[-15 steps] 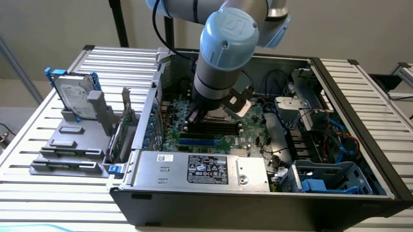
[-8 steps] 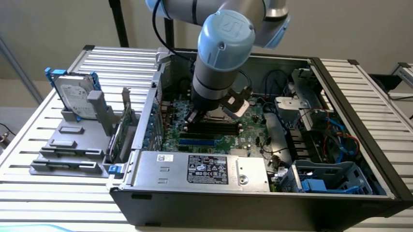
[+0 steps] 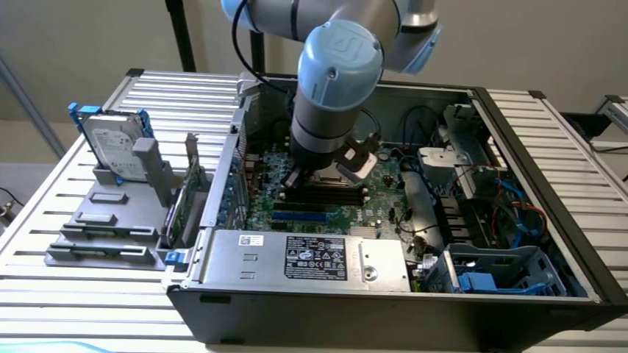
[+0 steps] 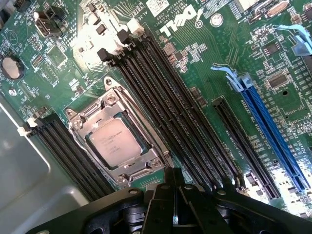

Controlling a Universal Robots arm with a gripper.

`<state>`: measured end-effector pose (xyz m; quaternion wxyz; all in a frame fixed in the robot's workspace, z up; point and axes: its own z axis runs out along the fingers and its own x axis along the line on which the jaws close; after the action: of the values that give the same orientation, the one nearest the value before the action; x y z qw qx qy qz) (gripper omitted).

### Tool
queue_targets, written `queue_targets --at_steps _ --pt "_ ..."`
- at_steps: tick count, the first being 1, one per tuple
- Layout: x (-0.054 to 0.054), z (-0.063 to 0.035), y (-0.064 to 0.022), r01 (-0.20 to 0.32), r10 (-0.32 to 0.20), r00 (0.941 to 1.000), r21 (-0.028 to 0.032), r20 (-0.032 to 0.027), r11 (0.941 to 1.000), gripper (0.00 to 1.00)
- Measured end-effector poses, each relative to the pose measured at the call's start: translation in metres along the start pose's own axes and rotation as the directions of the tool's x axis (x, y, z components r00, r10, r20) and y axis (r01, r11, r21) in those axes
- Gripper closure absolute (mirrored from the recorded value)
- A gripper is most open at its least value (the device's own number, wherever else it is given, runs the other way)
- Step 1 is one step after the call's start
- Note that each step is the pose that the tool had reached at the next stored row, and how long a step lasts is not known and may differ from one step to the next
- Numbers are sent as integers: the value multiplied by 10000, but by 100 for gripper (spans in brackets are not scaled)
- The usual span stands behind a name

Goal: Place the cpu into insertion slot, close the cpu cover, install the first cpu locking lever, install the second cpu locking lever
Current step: 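Install the second cpu locking lever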

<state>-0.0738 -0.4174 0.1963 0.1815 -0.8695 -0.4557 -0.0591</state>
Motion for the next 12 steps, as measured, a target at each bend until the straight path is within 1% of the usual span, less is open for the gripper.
queue_targets --at_steps 12 --pt "0 68 -31 26 -26 10000 -20 10 10000 89"
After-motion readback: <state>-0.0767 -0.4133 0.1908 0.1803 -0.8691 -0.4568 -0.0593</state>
